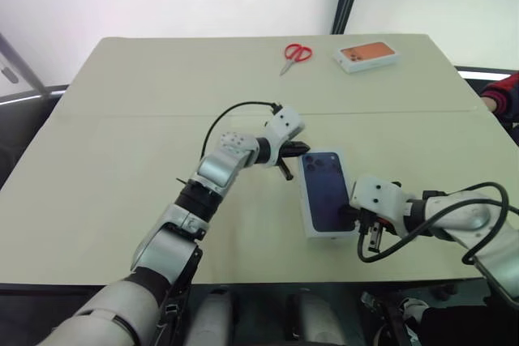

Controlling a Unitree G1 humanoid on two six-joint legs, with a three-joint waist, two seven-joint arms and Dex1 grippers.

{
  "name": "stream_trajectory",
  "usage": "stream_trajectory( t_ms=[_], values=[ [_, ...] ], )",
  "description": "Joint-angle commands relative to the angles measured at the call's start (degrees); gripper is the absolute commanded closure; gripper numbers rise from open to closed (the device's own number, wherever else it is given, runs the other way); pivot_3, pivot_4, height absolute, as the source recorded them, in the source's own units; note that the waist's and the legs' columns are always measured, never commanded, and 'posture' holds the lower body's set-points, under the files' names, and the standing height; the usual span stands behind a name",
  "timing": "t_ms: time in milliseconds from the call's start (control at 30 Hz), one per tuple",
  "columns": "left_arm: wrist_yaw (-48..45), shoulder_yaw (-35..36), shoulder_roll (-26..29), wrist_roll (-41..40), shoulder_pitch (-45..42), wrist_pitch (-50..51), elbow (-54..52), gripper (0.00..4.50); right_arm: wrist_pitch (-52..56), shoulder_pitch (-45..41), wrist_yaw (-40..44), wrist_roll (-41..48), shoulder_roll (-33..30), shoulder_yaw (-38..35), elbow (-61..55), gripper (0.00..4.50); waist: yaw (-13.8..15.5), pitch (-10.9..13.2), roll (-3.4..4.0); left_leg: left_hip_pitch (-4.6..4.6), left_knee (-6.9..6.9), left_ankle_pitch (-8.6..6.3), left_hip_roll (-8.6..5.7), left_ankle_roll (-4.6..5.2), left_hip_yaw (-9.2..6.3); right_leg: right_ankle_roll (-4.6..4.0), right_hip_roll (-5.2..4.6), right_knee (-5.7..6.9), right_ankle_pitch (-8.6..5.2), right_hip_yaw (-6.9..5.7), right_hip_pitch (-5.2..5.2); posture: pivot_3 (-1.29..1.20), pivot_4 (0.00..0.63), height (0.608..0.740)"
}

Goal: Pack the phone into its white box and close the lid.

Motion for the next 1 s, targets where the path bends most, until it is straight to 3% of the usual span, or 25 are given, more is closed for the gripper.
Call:
stream_trajectory(
  t_ms=[33, 500, 700, 800, 1000],
  values=[
    [0.53, -2.05, 0.43, 2.78, 2.26, 1.55, 2.84, 4.50, -0.09, -0.92, -1.36, -1.30, 0.54, 0.63, 1.37, 4.45, -0.01, -0.08, -0.07, 0.02, -0.01, 0.00, 0.01, 0.00, 0.00, 0.01, 0.00, 0.00, 0.00, 0.00, 0.02, 0.00, 0.150, 0.740],
    [5.06, 0.22, -0.14, 3.93, 1.59, -0.90, 6.89, 4.50, -0.10, -6.06, -4.35, -3.08, 3.88, 2.39, 4.01, 4.45, -0.01, -0.12, -0.10, 0.52, -0.12, -0.05, 0.08, 0.04, -0.01, 0.08, -0.02, -0.11, -0.06, 0.01, 0.52, 0.00, 0.150, 0.740],
    [4.59, 3.66, 0.62, 1.63, 3.36, -4.57, 3.04, 4.50, 0.19, -7.34, -4.90, -2.17, 4.73, 0.28, 4.20, 4.45, -0.11, -0.12, -0.10, 0.54, -0.13, -0.05, 0.08, 0.05, -0.02, 0.08, -0.02, -0.11, -0.06, 0.01, 0.53, 0.00, 0.150, 0.740],
    [0.08, 8.10, 4.32, -3.40, 6.94, -3.91, -6.82, 4.50, 1.77, -9.19, -4.92, -1.10, 4.39, -3.44, 5.45, 4.45, -0.86, -0.02, -0.03, 0.49, -0.20, -0.05, 0.12, 0.04, 0.02, 0.08, -0.02, -0.08, -0.06, 0.07, 0.40, 0.00, 0.150, 0.740],
    [-10.09, 3.61, 16.76, -2.84, 15.93, -1.84, -20.67, 4.50, 0.28, -8.25, -4.24, -2.71, 1.89, -4.12, 8.93, 4.45, -1.09, -0.01, 0.01, -0.22, -0.19, 0.03, 0.15, -0.09, -0.02, 0.07, -0.04, 0.07, -0.05, 0.07, -0.37, 0.00, 0.150, 0.740]
  ],
)
